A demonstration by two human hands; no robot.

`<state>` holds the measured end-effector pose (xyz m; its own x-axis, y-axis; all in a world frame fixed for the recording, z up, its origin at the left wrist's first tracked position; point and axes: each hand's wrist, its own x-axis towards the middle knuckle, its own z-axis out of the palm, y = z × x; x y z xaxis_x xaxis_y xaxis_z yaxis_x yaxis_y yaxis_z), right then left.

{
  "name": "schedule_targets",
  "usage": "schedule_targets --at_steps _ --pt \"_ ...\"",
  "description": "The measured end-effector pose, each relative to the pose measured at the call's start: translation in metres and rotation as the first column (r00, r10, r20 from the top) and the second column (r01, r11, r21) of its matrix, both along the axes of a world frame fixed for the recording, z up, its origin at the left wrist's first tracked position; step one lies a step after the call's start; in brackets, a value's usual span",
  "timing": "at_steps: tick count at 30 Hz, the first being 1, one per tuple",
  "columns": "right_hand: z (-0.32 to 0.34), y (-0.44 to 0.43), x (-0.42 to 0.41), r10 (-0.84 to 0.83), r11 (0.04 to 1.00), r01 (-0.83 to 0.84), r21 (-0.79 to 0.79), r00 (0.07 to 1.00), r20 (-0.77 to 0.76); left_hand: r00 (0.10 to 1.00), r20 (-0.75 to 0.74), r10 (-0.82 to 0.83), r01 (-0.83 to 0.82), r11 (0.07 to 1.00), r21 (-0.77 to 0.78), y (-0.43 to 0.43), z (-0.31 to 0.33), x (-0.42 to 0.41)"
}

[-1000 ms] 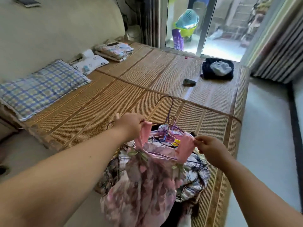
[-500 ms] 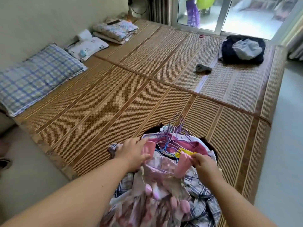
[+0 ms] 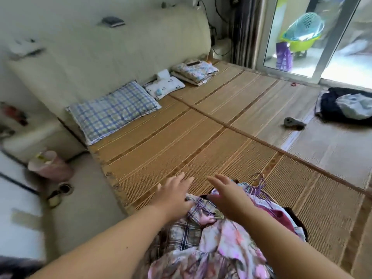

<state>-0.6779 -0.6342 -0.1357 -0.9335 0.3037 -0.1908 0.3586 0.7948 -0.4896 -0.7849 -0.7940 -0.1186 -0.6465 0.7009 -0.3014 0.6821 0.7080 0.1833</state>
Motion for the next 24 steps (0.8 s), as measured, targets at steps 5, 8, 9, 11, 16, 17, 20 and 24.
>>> schedule_targets --at_steps 5,8,9,11,16,17,20,24 --pt "0.104 -0.088 -0.066 0.263 0.962 -0.236 0.136 0.935 -0.238 0.963 -0.25 0.103 -0.073 0.989 0.126 -0.085 0.104 -0.021" --pt "0.158 -0.158 -0.1 0.394 0.919 -0.354 0.175 0.847 -0.357 0.888 -0.399 0.227 -0.167 0.969 0.18 -0.157 0.169 -0.033" --pt "0.175 -0.185 -0.11 0.434 0.901 -0.394 0.183 0.812 -0.391 0.853 -0.446 0.272 -0.206 0.96 0.191 -0.187 0.189 -0.035" --pt "0.203 -0.239 -0.128 0.513 0.856 -0.475 0.203 0.736 -0.441 0.776 -0.518 0.358 -0.287 0.933 0.216 -0.248 0.222 -0.033" --pt "0.262 -0.376 -0.159 0.664 0.725 -0.634 0.269 0.54 -0.517 0.557 -0.575 0.599 -0.477 0.798 0.369 -0.391 0.283 -0.011" --pt "0.274 -0.404 -0.164 0.686 0.698 -0.658 0.284 0.5 -0.529 0.51 -0.589 0.627 -0.499 0.773 0.391 -0.417 0.294 -0.006" --pt "0.303 -0.48 -0.173 0.734 0.617 -0.713 0.333 0.369 -0.569 0.375 -0.62 0.689 -0.545 0.705 0.453 -0.48 0.321 0.012" --pt "0.343 -0.569 -0.18 0.74 0.519 -0.777 0.355 0.201 -0.642 0.184 -0.669 0.72 -0.564 0.635 0.528 -0.546 0.356 0.034"
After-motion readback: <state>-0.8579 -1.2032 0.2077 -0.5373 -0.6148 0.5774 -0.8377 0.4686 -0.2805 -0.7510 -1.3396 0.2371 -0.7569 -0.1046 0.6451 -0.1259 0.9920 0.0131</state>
